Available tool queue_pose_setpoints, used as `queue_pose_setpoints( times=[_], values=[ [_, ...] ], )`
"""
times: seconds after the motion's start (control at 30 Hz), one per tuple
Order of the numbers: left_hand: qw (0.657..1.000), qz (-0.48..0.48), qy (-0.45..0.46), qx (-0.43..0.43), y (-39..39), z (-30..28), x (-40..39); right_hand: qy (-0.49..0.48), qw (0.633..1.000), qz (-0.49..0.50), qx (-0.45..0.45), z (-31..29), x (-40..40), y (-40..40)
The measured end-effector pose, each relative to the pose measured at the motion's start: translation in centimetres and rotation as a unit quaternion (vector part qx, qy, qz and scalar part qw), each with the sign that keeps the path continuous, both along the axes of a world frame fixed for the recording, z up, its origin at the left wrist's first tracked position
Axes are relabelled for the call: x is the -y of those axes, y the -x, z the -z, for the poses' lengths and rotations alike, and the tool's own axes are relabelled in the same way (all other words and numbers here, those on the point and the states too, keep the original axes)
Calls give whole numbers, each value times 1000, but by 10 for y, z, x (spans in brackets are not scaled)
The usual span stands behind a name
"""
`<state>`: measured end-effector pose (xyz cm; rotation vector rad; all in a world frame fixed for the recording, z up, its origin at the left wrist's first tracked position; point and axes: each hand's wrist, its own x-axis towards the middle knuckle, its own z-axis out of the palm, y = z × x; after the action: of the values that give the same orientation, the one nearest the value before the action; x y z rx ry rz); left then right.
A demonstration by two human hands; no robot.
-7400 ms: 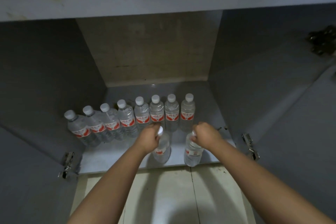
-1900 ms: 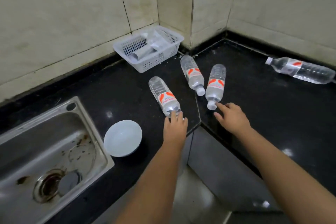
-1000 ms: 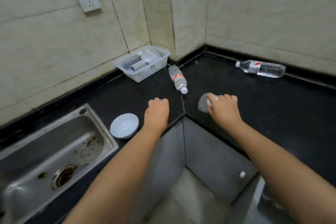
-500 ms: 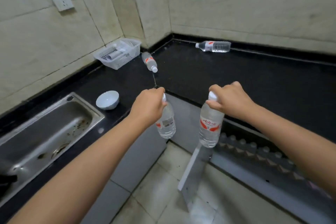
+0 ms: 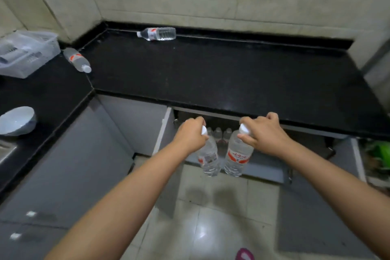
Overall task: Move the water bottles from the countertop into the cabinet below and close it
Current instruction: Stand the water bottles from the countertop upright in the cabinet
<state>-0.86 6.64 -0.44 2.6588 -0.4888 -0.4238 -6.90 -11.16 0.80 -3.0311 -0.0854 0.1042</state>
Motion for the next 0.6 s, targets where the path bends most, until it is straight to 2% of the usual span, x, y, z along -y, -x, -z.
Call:
queue_pose_setpoints(
  times=[0.23, 0.37, 0.43, 0.6],
  values=[
    [997, 40, -61, -24, 3, 76, 67, 51, 998, -19, -43, 74, 63, 0],
    [994, 56, -92, -15, -1, 141, 79, 114, 993, -13, -21, 144, 81, -12],
    [991, 65, -116, -12, -10, 176, 87, 99, 995, 15, -11, 184, 88, -20],
    [972, 126, -149, 127, -45, 283, 101, 103, 994, 36, 0, 287, 91, -53]
  ],
)
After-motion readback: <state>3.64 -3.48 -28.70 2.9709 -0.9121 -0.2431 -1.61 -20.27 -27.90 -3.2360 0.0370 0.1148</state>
